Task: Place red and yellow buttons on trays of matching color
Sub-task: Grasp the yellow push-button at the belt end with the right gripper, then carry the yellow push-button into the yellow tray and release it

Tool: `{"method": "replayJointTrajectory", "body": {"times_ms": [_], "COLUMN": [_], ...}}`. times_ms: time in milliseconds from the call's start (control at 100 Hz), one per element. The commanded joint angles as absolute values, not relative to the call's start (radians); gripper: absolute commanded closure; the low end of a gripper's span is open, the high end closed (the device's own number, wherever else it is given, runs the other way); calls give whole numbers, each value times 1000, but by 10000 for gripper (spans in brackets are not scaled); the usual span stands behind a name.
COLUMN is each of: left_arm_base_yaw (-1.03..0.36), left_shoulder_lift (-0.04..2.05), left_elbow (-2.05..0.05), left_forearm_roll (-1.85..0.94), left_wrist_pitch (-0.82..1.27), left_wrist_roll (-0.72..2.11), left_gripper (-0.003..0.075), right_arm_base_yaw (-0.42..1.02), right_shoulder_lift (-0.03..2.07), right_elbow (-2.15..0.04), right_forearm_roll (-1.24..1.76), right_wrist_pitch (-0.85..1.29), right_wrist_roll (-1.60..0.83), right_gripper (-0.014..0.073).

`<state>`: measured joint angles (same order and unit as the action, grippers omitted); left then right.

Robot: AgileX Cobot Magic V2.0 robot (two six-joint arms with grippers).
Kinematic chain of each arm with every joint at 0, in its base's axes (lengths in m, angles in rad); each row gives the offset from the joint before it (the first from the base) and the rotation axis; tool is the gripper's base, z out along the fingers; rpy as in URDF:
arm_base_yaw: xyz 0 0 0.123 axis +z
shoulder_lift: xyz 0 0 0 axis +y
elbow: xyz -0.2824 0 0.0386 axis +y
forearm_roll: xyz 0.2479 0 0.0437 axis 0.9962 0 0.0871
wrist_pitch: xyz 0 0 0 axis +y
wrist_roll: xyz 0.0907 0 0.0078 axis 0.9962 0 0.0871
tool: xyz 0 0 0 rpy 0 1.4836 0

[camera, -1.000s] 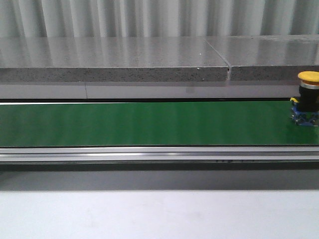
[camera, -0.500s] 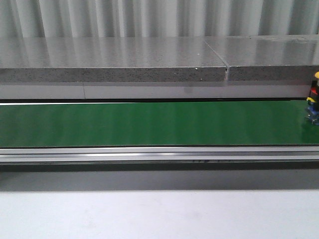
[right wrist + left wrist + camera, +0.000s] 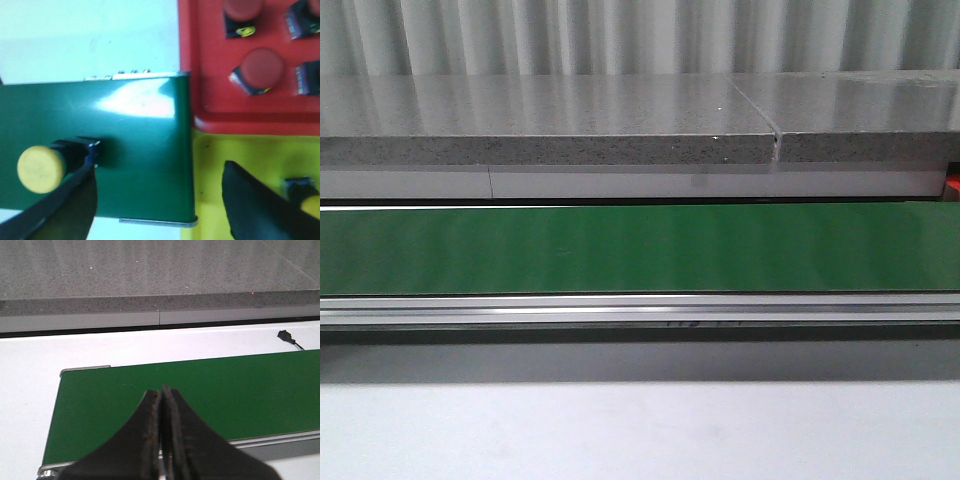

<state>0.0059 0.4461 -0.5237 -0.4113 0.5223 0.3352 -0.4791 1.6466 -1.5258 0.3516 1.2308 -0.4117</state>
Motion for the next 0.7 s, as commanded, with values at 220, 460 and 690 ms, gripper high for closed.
{"method": "replayJointTrajectory", "body": {"times_ms": [220, 460, 690], "left_arm_base_yaw": [-2, -2, -2], "left_shoulder_lift": [452, 452, 452], "left_elbow": [-550, -550, -550], "left_forearm_roll": [-433, -433, -433], "left_wrist_pitch": [449, 449, 449], "left_wrist_roll": [335, 335, 335], "left_gripper": [740, 740, 740], "right_arm_base_yaw": [-286, -251, -251], "right_shoulder_lift": [1599, 1637, 1716], "right_elbow": [-1423, -1415, -1415], "right_forearm_roll": [208, 204, 201], "right_wrist_pitch": [1286, 1223, 1194], "right_wrist_roll": [-436, -436, -425], "right_gripper": [65, 65, 108]}}
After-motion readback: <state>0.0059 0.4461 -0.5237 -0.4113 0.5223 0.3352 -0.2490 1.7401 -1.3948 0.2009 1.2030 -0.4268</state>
